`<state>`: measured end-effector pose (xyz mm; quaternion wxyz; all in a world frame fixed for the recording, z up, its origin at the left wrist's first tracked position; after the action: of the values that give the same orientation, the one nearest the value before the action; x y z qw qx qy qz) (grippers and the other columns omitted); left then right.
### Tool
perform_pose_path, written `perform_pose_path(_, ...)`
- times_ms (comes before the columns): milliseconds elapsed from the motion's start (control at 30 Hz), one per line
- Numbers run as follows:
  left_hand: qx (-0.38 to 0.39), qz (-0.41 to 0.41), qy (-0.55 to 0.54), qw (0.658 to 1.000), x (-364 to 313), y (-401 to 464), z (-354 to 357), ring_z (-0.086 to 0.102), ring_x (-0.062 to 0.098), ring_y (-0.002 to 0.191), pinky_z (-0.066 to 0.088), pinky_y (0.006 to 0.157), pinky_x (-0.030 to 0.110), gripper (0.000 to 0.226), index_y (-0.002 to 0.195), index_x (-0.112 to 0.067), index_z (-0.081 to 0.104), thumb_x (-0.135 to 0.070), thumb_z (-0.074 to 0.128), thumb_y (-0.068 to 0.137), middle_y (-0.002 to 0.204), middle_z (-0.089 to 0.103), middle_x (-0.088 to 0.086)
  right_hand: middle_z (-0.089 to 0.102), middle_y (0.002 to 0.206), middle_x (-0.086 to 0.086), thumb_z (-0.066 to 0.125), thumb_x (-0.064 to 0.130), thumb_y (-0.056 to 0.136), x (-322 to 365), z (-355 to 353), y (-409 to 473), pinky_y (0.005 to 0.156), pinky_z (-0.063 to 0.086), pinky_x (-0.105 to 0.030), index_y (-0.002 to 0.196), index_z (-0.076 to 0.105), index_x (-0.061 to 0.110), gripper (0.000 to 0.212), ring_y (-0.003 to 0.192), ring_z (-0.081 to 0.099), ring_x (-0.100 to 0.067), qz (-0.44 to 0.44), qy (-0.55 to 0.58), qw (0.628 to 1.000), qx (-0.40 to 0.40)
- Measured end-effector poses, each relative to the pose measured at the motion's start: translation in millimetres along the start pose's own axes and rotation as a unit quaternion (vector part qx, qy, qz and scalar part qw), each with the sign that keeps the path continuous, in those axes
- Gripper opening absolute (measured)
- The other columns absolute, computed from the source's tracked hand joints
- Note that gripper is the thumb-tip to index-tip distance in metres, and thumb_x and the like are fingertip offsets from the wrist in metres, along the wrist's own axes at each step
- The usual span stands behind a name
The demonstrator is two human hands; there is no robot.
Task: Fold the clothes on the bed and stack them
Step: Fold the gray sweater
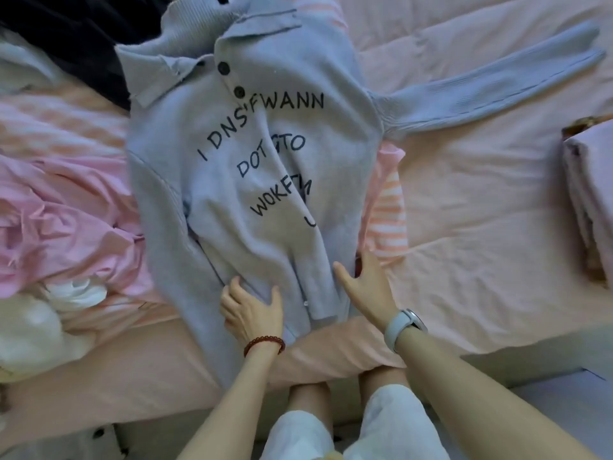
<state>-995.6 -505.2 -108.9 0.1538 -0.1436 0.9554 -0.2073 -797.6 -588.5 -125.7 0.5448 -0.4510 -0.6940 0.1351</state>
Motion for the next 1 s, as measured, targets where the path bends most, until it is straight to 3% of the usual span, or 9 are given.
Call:
perform_pose_path(100, 0.052, -0.087, 0.000, 0.995, 22, -7, 13, 0.030, 0.032, 0.128, 0.033, 0.098, 0.044, 0.085, 0.133, -0.008, 0.035, -0.049, 0.074, 0.069, 0.136, 0.034, 0.015, 0.054, 0.104, 0.000, 0.063, 0.042, 0.079, -7, 6, -12, 0.081, 0.047, -0.037, 0.108, 0.045, 0.015, 0.044, 0.093, 0.054, -0.018, 0.019, -0.012, 0.996, -0.092)
perform_pose_path(200, 0.100, -0.085, 0.019, 0.991, 30, -11, 27, 0.032, 0.032, 0.127, 0.032, 0.100, 0.040, 0.083, 0.130, -0.010, 0.037, -0.055, 0.071, 0.069, 0.134, 0.034, 0.014, 0.051, 0.097, -0.006, 0.063, 0.028, 0.083, -12, 15, -25, 0.074, 0.039, -0.032, 0.097, 0.047, 0.010, 0.029, 0.087, 0.048, -0.021, 0.022, -0.040, 0.989, -0.138)
perform_pose_path(300, 0.089, -0.073, -0.025, 0.993, 32, -2, 23, 0.043, 0.035, 0.115, 0.039, 0.089, 0.037, 0.039, 0.109, -0.007, 0.054, -0.032, 0.064, 0.082, 0.126, 0.040, 0.016, 0.052, 0.084, -0.014, 0.055, 0.016, 0.088, -14, 20, -27, 0.061, 0.022, -0.028, 0.076, 0.043, 0.011, 0.018, 0.076, 0.043, -0.025, -0.002, -0.063, 0.987, -0.145)
perform_pose_path(400, 0.062, -0.065, -0.112, 0.990, 35, 1, 11, 0.051, 0.034, 0.103, 0.039, 0.081, 0.031, 0.013, 0.092, -0.005, 0.060, -0.017, 0.056, 0.088, 0.119, 0.046, 0.013, 0.049, 0.082, -0.009, 0.044, 0.013, 0.094, -11, 7, -30, 0.063, 0.024, -0.032, 0.085, 0.042, 0.009, 0.010, 0.076, 0.044, -0.026, 0.019, -0.022, 0.988, -0.152)
perform_pose_path(500, 0.023, -0.137, -0.272, 0.952, 45, -12, -7, 0.055, 0.031, 0.097, 0.038, 0.077, 0.028, 0.015, 0.101, -0.002, 0.059, -0.007, 0.049, 0.091, 0.105, 0.057, 0.017, 0.048, 0.086, -0.011, 0.039, 0.009, 0.095, -9, -29, -38, 0.062, 0.020, -0.031, 0.095, 0.044, 0.007, 0.006, 0.078, 0.041, -0.024, 0.010, 0.001, 0.980, -0.200)
perform_pose_path(567, -0.021, -0.182, -0.363, 0.914, 56, -24, -27, 0.055, 0.029, 0.101, 0.040, 0.079, 0.027, 0.025, 0.115, 0.002, 0.054, -0.002, 0.040, 0.095, 0.110, 0.058, 0.019, 0.048, 0.087, -0.012, 0.038, 0.008, 0.096, -11, -60, -45, 0.062, 0.019, -0.029, 0.098, 0.046, 0.004, 0.010, 0.080, 0.042, -0.024, 0.003, 0.004, 0.971, -0.240)
perform_pose_path(667, -0.082, -0.168, -0.379, 0.906, 66, -37, -59, 0.051, 0.026, 0.106, 0.036, 0.075, 0.018, 0.034, 0.130, 0.001, 0.042, -0.002, 0.028, 0.099, 0.119, 0.052, 0.016, 0.056, 0.099, -0.022, 0.039, 0.011, 0.097, -10, -105, -49, 0.065, 0.023, -0.028, 0.107, 0.049, 0.000, 0.018, 0.088, 0.050, -0.032, -0.015, -0.012, 0.960, -0.278)
perform_pose_path(833, -0.095, -0.132, -0.287, 0.944, 77, -41, -81, 0.052, 0.034, 0.107, 0.035, 0.078, 0.026, 0.035, 0.130, -0.005, 0.042, -0.003, 0.029, 0.098, 0.121, 0.055, 0.021, 0.059, 0.107, -0.026, 0.039, 0.030, 0.093, -8, -142, -42, 0.074, 0.035, -0.037, 0.108, 0.052, 0.002, 0.035, 0.098, 0.053, -0.042, -0.039, -0.085, 0.963, -0.251)
perform_pose_path(1000, -0.019, -0.229, -0.262, 0.937, 109, -40, -52, 0.055, 0.031, 0.100, 0.042, 0.080, 0.032, 0.045, 0.127, -0.008, 0.045, 0.010, 0.035, 0.087, 0.115, 0.057, 0.018, 0.049, 0.123, -0.026, 0.044, 0.007, 0.089, -56, -131, -33, 0.083, 0.039, -0.042, 0.122, 0.046, 0.004, 0.033, 0.106, 0.050, -0.044, 0.067, -0.188, 0.970, -0.140)
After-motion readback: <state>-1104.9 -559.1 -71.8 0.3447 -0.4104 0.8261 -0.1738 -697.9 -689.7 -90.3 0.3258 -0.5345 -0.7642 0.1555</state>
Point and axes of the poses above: each hand's wrist, its own y-axis towards the middle knuckle, its own z-axis out of the palm, x = y × z, the point moved 6 cm from there along y, towards the middle knuckle
